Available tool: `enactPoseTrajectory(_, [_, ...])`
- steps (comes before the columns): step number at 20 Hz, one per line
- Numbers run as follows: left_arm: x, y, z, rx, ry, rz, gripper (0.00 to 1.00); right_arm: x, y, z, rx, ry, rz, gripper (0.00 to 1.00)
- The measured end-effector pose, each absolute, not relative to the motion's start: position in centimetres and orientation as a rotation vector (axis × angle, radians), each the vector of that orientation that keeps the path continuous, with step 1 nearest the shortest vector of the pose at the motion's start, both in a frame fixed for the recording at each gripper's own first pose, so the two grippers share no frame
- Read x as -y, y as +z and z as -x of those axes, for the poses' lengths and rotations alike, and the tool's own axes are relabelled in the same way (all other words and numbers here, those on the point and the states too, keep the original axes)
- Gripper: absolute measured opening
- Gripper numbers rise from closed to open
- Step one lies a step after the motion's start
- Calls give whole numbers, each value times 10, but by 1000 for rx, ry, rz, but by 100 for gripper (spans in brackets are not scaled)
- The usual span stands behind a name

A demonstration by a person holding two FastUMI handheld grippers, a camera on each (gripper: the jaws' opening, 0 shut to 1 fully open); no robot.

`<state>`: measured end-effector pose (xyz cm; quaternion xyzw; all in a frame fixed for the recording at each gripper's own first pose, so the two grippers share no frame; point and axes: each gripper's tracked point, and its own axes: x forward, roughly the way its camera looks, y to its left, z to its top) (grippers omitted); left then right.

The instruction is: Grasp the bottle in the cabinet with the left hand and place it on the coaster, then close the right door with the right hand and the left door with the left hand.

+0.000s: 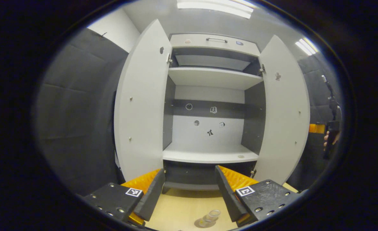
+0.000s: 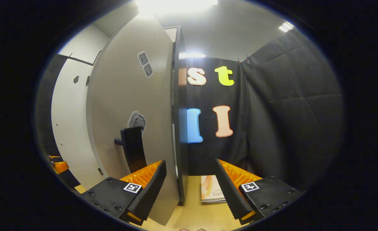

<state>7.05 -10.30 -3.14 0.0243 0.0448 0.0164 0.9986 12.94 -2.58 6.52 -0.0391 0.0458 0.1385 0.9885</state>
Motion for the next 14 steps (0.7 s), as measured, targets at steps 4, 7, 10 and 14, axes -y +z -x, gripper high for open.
enactPoseTrajectory(4, [94, -40, -68, -109, -1, -55, 90, -11, 62, -123, -90, 305, 79, 96])
enactPoseTrajectory(7, [81, -41, -62, -113, 5, -36, 90, -37, 60, -124, -74, 313, 78, 96])
enactPoseTrajectory(10, [67, -46, -57, -127, 3, -31, 91, -70, 58, -129, -41, 332, 90, 96])
enactPoseTrajectory(14, [54, -41, -58, -126, -22, -22, 90, -104, 57, -134, -30, 348, 8, 92])
